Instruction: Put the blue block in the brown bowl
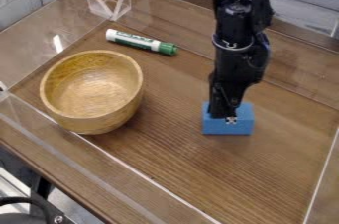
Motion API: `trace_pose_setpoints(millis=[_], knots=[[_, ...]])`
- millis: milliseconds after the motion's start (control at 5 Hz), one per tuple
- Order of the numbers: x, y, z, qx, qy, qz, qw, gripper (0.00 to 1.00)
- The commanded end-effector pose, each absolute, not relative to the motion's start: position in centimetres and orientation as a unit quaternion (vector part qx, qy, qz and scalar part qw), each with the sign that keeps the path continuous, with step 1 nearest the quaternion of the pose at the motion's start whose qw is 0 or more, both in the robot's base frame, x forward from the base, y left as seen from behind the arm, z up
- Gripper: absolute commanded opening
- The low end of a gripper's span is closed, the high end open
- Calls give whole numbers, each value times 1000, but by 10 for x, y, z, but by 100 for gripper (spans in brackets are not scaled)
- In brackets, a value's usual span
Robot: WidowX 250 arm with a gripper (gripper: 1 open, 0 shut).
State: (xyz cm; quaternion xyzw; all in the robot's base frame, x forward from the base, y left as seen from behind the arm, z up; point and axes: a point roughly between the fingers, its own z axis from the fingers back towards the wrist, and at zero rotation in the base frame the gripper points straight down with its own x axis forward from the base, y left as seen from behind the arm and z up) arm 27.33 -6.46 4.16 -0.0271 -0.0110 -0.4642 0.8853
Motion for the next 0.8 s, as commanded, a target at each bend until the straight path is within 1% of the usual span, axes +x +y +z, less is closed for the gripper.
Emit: trace_pose_setpoints(millis=[0, 600], knots=[[272, -67, 32, -37, -12, -464, 885, 0], [267, -70, 21, -59, -11, -453, 889, 0]])
